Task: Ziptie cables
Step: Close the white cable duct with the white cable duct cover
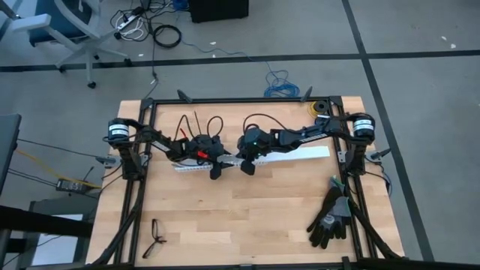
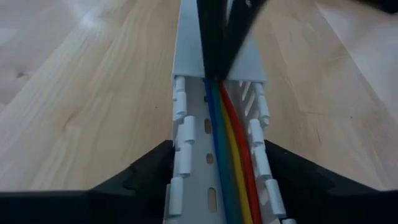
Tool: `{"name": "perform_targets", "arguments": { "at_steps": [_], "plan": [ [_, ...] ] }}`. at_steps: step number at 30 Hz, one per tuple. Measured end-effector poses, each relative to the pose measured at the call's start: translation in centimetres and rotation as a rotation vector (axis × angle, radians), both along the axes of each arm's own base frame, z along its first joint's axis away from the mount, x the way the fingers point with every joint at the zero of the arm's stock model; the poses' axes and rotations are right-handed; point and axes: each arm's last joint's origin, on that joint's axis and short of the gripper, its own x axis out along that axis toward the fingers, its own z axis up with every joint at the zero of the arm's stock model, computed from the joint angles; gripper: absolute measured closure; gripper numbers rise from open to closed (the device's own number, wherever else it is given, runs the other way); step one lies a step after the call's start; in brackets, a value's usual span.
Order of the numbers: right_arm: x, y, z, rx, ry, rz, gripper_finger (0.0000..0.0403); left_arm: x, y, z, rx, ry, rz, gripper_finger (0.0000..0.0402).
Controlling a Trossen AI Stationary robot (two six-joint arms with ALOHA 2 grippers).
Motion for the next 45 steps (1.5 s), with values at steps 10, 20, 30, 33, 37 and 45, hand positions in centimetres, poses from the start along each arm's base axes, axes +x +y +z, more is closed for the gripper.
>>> {"name": "perform_targets", "arguments": {
  "at_steps": [10,20,30,33,37,45],
  "plan": [
    [-2.7,0.8,1.3,0.03,0.167,-0.03,0.0403,0.0,0.0,0.0,0.004,0.003,0.006,0.0163],
    [-0.3,0.9,-2.3,0.117,0.02,-0.011,0.0403,0.0,0.0,0.0,0.007,0.001,0.006,0.0163],
    [0.4,0.9,-2.6,0.093,-0.006,-0.003,0.0403,0.0,-0.1,0.0,0.007,-0.005,0.005,0.0162],
    [0.3,0.9,-2.7,0.092,-0.002,-0.005,0.0403,0.0,-0.1,0.0,0.006,-0.005,0.005,0.0162],
    [0.3,0.8,-2.7,0.091,0.007,-0.007,0.0403,0.0,-0.1,0.0,-0.003,-0.007,-0.015,0.0162],
    [0.2,0.4,-2.8,0.097,0.008,-0.018,0.0403,0.0,-0.1,0.0,-0.008,-0.004,-0.02,0.0162]
  ]
}}
